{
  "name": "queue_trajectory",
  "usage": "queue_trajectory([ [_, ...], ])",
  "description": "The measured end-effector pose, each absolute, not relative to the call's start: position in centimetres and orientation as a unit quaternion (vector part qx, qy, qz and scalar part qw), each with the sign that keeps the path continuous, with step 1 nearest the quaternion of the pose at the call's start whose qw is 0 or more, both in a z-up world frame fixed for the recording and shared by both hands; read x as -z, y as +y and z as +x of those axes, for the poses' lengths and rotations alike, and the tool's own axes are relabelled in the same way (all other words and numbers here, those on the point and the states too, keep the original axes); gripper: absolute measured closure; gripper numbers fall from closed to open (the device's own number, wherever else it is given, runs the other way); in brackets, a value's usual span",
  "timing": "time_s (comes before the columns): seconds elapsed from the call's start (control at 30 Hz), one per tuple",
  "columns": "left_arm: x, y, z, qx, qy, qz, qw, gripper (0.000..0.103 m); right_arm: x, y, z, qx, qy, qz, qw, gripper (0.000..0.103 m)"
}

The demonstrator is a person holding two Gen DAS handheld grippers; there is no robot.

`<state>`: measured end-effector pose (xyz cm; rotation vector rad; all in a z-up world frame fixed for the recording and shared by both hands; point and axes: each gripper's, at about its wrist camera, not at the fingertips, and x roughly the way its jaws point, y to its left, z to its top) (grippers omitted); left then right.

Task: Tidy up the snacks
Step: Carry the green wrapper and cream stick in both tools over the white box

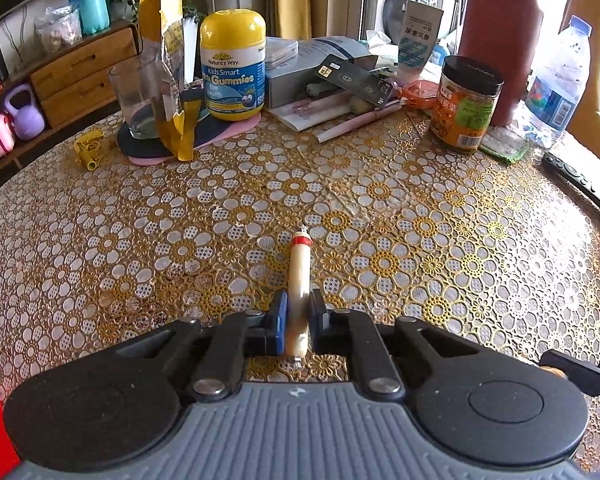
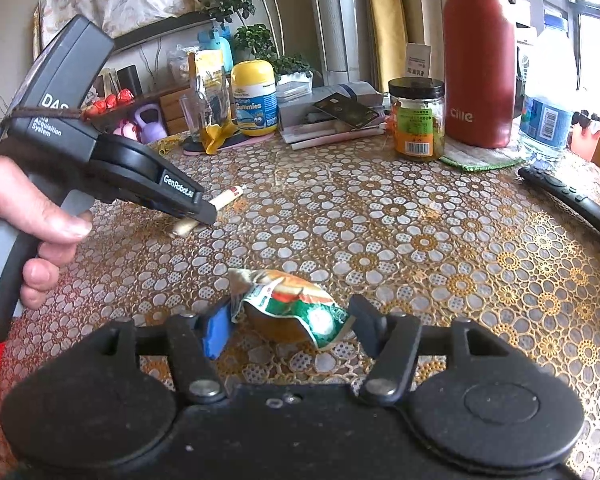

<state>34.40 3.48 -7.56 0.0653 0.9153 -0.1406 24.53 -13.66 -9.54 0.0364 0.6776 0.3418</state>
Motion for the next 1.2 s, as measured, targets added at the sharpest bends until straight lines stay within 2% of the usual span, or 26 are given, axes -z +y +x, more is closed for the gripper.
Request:
queue_trajectory([
  [0.3, 6.0, 3.5, 31.5, 0.059, 0.44, 0.031, 0.896, 0.092, 9.7, -13.3, 24.2, -0.161, 0.321, 0.003, 0.933, 0.043],
  [0.67, 0.3, 3.7, 23.0, 0.07, 0.377, -0.001, 0.923, 0.092, 9.1, -13.8, 22.4, -0.152, 0.327, 0.02, 0.933, 0.047],
  [1.2, -2.9, 6.7, 10.7, 0.031, 0.305, -0.02, 0.951, 0.092, 3.8, -13.0, 15.6, -0.172, 0.283, 0.008, 0.944, 0.047],
])
